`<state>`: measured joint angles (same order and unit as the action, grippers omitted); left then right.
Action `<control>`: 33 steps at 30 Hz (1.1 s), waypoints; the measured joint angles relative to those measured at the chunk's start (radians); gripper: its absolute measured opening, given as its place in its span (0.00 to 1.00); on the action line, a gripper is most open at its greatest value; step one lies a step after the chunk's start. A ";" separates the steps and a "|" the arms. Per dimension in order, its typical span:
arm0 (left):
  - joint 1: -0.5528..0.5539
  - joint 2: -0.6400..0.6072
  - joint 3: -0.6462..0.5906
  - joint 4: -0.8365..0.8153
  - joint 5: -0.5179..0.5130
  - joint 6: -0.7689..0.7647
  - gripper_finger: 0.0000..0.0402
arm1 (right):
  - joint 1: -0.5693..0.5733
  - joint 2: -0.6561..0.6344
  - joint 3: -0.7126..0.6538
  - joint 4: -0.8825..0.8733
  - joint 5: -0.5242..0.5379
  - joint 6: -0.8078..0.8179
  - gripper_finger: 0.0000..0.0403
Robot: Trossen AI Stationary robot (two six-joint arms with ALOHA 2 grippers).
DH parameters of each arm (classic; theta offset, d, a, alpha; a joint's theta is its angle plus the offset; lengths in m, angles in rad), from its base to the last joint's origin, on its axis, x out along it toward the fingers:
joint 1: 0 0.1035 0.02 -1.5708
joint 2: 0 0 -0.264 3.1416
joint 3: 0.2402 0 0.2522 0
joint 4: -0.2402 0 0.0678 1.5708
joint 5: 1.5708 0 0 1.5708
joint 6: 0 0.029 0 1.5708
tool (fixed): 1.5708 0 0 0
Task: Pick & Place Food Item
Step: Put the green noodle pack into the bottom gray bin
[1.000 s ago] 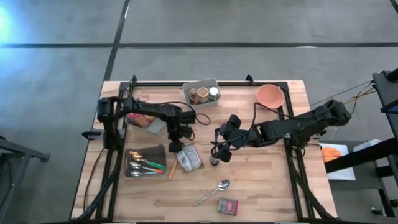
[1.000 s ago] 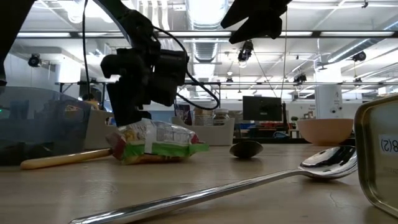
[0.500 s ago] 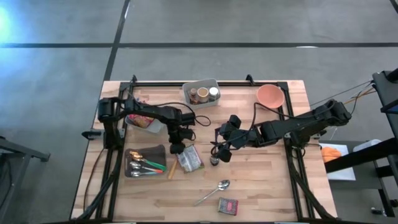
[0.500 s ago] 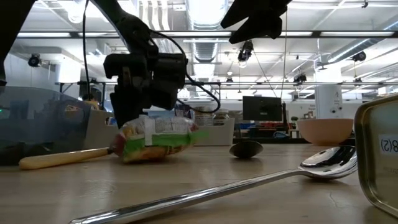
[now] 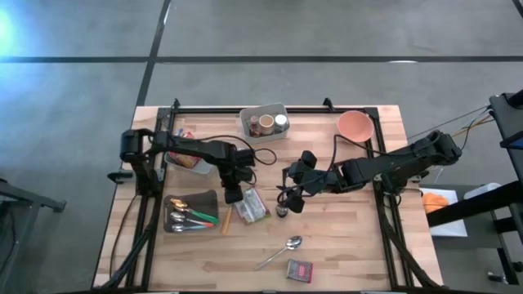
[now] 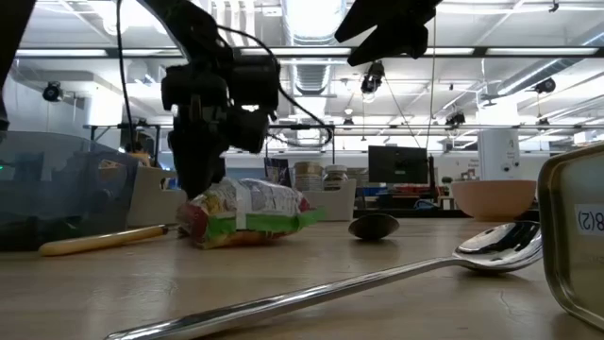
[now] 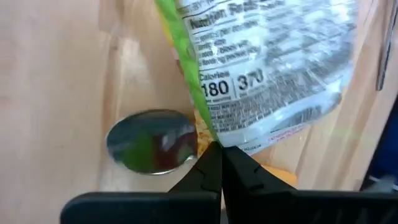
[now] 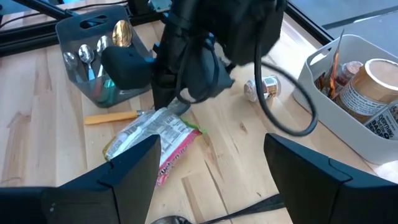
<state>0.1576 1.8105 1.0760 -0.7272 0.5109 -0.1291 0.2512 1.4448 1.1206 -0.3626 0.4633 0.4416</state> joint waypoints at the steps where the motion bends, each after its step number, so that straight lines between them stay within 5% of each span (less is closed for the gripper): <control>1: -0.005 -0.015 0.000 -0.001 -0.009 -0.002 0.00 | 0.000 0.000 0.000 0.000 0.000 0.000 0.70; 22: -0.085 -0.385 0.004 -0.006 -0.312 -0.134 0.00 | 0.000 0.000 0.001 0.000 0.000 0.000 0.70; 33: -0.084 -0.558 0.033 -0.179 -0.522 -0.189 0.00 | 0.000 0.000 0.001 0.000 0.000 0.000 0.70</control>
<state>0.0734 1.2525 1.1090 -0.9061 -0.0108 -0.3179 0.2512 1.4448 1.1217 -0.3628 0.4633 0.4416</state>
